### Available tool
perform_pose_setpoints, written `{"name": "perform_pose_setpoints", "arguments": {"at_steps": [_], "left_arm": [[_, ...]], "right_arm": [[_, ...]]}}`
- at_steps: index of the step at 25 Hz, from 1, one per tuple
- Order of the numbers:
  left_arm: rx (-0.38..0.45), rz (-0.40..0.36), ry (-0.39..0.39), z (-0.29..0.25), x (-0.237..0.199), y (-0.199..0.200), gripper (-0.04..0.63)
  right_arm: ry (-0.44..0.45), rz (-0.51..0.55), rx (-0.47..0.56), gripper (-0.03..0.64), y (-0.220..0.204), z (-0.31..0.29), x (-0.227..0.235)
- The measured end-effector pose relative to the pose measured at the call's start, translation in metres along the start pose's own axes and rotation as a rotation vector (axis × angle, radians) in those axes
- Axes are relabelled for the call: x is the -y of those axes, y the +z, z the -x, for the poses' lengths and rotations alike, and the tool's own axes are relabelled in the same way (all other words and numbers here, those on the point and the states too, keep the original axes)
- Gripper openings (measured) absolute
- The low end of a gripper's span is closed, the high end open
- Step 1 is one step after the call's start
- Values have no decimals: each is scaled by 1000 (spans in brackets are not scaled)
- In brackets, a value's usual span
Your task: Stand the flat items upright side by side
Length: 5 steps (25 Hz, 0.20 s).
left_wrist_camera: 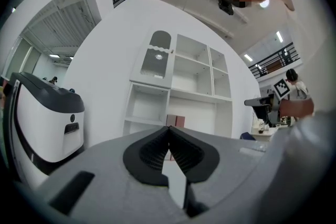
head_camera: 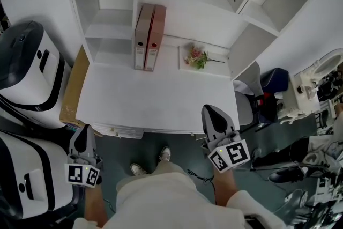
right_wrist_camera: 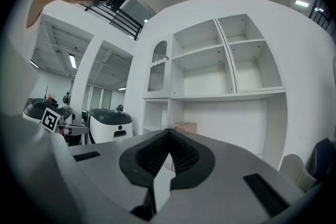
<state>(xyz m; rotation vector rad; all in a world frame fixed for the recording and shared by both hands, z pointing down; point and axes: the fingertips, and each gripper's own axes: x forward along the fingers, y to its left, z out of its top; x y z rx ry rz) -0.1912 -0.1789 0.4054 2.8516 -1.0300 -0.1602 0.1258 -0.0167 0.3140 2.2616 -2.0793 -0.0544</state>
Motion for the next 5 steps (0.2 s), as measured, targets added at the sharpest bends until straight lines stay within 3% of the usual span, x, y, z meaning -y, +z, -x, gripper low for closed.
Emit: {"name": "perform_pose_setpoints", "arguments": {"at_steps": [5], "left_arm": [[-1, -7, -3, -6, 4, 3, 15]], "right_arm": [[-9, -18, 5, 0, 0, 3, 10]]}}
